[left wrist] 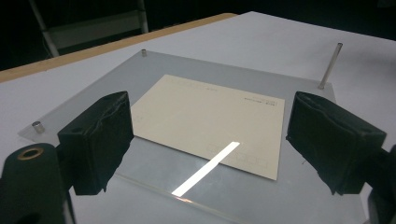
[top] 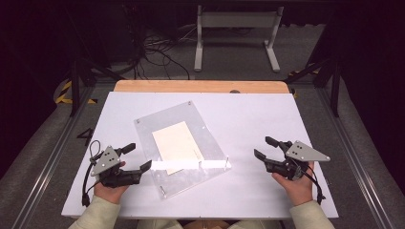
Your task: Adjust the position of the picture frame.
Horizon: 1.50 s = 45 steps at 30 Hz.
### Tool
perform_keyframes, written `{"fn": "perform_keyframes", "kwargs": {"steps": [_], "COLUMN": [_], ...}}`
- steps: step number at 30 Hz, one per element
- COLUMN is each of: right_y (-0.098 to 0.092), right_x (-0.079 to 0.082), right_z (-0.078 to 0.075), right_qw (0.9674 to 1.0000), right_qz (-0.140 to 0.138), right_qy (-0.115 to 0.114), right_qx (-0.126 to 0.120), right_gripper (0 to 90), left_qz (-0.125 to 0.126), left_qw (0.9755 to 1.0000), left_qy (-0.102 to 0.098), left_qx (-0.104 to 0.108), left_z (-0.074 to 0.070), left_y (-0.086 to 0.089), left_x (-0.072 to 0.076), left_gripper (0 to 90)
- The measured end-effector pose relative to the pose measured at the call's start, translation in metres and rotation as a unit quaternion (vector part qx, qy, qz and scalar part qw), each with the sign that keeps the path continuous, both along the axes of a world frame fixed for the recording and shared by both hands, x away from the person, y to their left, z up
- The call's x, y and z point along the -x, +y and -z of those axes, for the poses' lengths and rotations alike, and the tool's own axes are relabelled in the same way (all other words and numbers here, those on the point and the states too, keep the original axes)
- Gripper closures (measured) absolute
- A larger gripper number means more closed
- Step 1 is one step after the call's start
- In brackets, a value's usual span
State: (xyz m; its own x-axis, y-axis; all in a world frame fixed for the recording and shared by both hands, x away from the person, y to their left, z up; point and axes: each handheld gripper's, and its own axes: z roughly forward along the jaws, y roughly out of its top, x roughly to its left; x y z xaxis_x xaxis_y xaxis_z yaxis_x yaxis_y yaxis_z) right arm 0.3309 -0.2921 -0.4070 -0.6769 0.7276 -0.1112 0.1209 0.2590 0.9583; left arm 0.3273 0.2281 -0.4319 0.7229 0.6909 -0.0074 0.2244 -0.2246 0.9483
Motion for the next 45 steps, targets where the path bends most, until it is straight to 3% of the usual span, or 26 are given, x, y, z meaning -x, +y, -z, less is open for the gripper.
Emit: {"fn": "perform_keyframes", "kwargs": {"steps": [10, 27, 35, 36, 41, 45], "right_y": [0.008, 0.064, 0.078, 0.081, 0.085, 0.086], "right_x": [-0.003, -0.013, -0.02, -0.022, -0.025, -0.025], "right_z": [-0.004, -0.009, -0.002, 0.002, 0.009, 0.013], "right_qw": [1.0, 0.9973, 0.9956, 0.9947, 0.992, 0.9903], "right_qz": [-0.007, -0.072, -0.083, -0.082, -0.083, -0.087], "right_qy": [0.004, 0.007, 0.039, 0.056, 0.084, 0.094], "right_qx": [0.001, 0.013, 0.019, 0.028, 0.046, 0.053], "right_gripper": [38.1, 38.5, 37.0, 37.5, 43.3, 46.7], "left_qz": [0.0, 0.001, 0.002, 0.002, 0.001, 0.002], "left_qw": [1.0, 1.0, 1.0, 1.0, 1.0, 1.0], "left_qy": [0.0, -0.002, 0.0, -0.002, 0.0, 0.0], "left_qx": [-0.002, -0.003, -0.004, -0.002, -0.002, -0.002], "left_z": [0.0, -0.001, -0.001, 0.0, 0.0, 0.0], "left_y": [0.0, 0.0, 0.001, 0.0, 0.0, 0.0], "left_x": [0.0, -0.001, -0.001, -0.001, -0.001, -0.001], "left_gripper": [14.8, 14.8, 14.8, 14.8, 14.8, 14.8]}}
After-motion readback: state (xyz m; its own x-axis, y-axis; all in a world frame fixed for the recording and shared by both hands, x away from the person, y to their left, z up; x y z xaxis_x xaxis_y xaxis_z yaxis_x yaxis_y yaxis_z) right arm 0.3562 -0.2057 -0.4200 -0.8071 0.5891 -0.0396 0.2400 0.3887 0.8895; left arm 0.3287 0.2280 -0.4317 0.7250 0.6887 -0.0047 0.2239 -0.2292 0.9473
